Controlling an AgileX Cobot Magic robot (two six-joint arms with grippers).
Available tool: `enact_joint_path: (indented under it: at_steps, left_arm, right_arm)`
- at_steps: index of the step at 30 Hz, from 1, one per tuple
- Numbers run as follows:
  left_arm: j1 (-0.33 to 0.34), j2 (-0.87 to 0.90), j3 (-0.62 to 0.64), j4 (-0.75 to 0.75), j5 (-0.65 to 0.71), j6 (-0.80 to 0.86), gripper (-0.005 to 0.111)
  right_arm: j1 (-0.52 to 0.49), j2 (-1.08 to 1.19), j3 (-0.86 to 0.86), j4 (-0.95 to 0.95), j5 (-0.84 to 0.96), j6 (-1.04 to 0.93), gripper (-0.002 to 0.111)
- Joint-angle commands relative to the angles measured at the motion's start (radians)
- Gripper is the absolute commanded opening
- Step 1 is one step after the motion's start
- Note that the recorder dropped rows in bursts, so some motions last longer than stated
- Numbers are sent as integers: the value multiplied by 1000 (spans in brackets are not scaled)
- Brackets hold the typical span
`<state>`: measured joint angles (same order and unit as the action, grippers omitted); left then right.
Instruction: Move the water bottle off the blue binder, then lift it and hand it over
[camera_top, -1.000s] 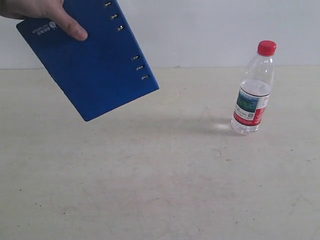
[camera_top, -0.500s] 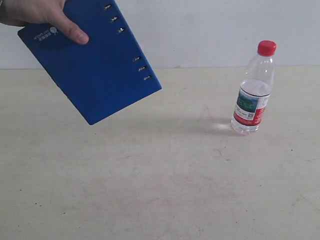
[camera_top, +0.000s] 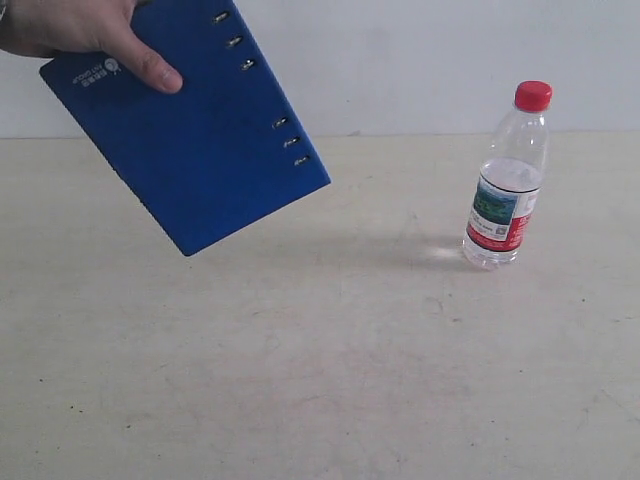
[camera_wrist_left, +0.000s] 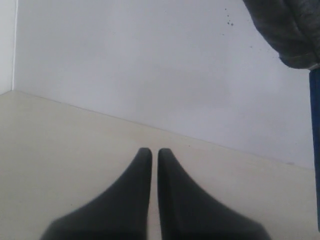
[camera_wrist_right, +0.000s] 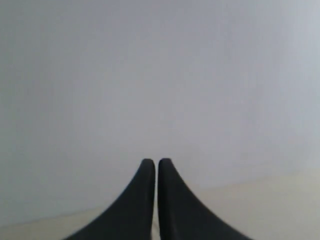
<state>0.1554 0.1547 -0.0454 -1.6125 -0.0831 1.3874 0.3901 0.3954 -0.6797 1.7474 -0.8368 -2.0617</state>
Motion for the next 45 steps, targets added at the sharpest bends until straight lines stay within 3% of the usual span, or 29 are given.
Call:
enact_joint_path:
  at_steps: [1,5,9,15,20,32,35,41,45]
  left_arm:
    - [-2,-8,-7,6,34,3,4]
    - [-2,-8,-7,6,34,3,4]
    - [-2,-8,-7,6,34,3,4]
    - [-2,-8,-7,6,34,3,4]
    - [-2,-8,-7,6,34,3,4]
    - [-2,-8,-7,6,34,3,4]
    - [-2,-8,-7,6,30,3,4]
    - [-2,-8,-7,6,28,3,4]
    - [-2,-13,-7,6,28,3,4]
  right_arm:
    - [2,3,111,-3,520,219,0]
    - [2,57,320,-3,1002,433,0]
    - [2,159,491,-3,1200,469,0]
    - [2,233,602,-3,1043,476,0]
    - [2,232,621,-3,884,675,0]
    - [6,151,621,-3,859,677,0]
    - [-73,-3,622,-3,854,676,0]
    - [-380,-389,623,-3,950,551,0]
    - [-524,-395,597,-3,1115,517,0]
